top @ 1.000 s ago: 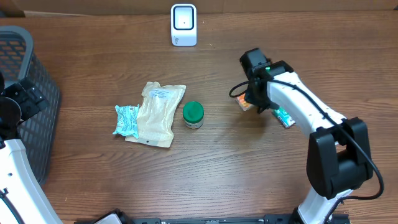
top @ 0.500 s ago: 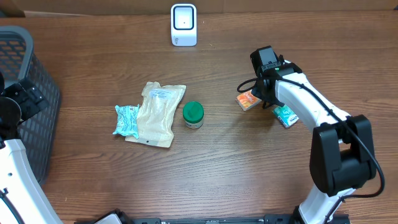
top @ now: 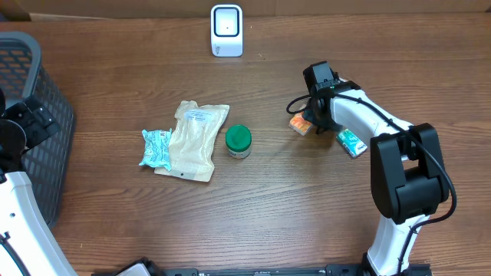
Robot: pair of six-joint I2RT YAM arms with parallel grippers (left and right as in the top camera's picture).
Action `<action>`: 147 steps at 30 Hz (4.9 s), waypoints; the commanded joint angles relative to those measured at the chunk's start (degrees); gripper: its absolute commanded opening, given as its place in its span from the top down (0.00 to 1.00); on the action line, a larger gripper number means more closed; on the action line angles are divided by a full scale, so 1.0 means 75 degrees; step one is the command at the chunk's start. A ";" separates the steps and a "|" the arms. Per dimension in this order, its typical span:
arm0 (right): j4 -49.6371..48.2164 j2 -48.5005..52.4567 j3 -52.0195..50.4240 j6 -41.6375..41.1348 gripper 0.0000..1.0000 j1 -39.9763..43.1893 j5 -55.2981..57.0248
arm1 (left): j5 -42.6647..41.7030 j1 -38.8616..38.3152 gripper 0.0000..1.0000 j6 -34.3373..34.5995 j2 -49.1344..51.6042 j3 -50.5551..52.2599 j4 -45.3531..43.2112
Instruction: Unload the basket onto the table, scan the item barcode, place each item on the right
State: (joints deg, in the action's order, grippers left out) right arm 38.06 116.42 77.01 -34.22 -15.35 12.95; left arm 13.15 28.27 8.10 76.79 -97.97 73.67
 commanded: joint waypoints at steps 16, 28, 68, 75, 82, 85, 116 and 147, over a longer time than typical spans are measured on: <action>0.0458 -0.0428 0.0912 0.2602 0.84 0.0405 -0.3453 | 0.0099 0.0020 0.00 -0.0108 0.0012 -0.0067 -0.0023; 0.1664 -0.0393 0.0568 0.2527 0.54 0.0326 -0.4135 | 0.0099 0.0020 0.01 -0.0108 0.0012 -0.0067 -0.0023; 0.0006 -0.1868 -0.0364 0.1763 0.96 0.1279 -0.9713 | 0.0099 0.0020 0.00 -0.0108 0.0012 -0.0067 -0.0023; -0.1000 -0.2092 -0.0364 0.0487 0.96 0.1711 -1.2957 | 0.0099 0.0020 0.01 -0.0108 0.0012 -0.0067 -0.0020; -0.3179 -0.2095 -0.0364 -0.2975 0.96 0.1714 -1.3717 | 0.0099 0.0020 0.00 -0.0108 0.0012 -0.0067 -0.0023; -0.4083 -0.2107 -0.0364 -0.4065 0.96 0.1714 -1.3717 | 0.0099 0.0020 0.00 -0.0108 0.0012 -0.0067 -0.0023; -0.2372 -0.2078 -0.0481 -0.0749 0.96 0.0877 -1.0701 | 0.0099 0.0020 0.00 -0.0108 0.0012 -0.0067 -0.0020; -0.2876 0.1504 0.5776 0.6653 0.96 -0.2180 0.3101 | 0.0099 0.0020 0.00 -0.0108 0.0012 -0.0067 -0.0023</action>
State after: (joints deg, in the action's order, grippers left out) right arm 21.12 122.98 120.20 0.71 -30.85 27.75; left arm 13.17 28.27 8.10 76.82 -97.97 73.65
